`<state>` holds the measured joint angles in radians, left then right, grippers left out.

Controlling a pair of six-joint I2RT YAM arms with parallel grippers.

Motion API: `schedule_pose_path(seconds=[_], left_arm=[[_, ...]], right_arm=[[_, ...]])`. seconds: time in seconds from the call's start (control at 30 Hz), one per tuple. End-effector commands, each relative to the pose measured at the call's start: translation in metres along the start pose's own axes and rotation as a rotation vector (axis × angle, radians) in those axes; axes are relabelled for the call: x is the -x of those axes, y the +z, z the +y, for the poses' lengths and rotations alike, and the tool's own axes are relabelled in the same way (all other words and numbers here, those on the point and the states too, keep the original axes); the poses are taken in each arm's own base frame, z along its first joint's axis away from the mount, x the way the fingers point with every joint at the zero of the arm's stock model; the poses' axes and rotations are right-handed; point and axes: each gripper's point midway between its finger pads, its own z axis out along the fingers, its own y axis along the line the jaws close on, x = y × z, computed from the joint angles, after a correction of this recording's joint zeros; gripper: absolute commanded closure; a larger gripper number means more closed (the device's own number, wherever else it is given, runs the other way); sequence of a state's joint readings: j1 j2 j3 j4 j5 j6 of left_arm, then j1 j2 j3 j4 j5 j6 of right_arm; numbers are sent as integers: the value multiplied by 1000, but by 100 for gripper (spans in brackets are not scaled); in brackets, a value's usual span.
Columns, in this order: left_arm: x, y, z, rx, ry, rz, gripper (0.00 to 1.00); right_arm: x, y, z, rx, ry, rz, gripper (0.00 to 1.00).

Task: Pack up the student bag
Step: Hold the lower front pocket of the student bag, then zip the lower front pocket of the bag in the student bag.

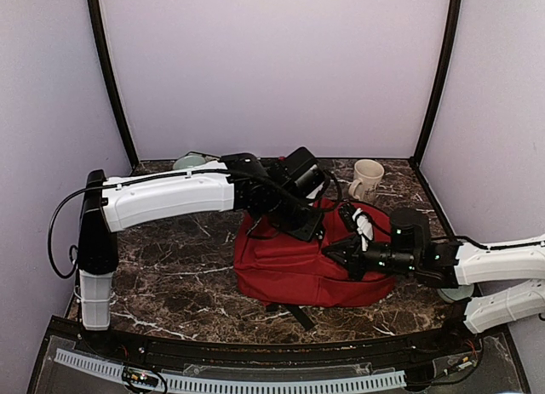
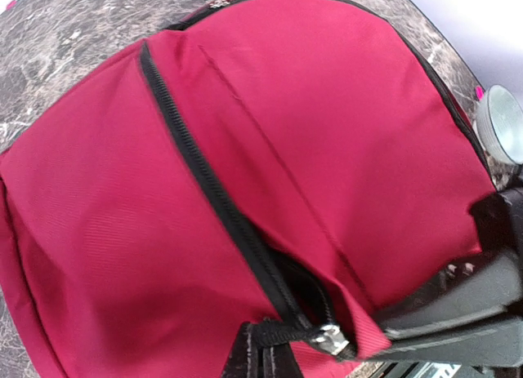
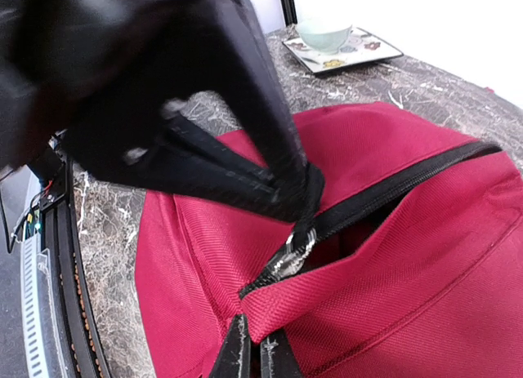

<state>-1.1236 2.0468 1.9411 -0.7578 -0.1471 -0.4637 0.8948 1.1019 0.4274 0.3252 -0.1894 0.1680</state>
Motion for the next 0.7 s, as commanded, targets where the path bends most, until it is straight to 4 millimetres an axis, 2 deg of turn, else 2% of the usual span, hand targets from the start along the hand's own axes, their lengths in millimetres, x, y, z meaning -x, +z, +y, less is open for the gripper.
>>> schedule_pose_path(seconds=[0.0,0.13,0.3,0.57,0.67], left_arm=[[38,-22,32,61,-84,-117,100],[53,-14,35,55,-95,-142,100],[70,-11,53,97,-166,-172,100],[83,11,72,116,-192,-170,100],[89,18,72,103,-185,-179,100]], right_arm=[[-11,-5,15,69,-7,16,100],[-21,-4,21,102,-7,53,100],[-27,-2,23,104,-24,90,100],[-31,-4,28,116,-42,105,100],[-31,-4,28,114,-44,104,100]])
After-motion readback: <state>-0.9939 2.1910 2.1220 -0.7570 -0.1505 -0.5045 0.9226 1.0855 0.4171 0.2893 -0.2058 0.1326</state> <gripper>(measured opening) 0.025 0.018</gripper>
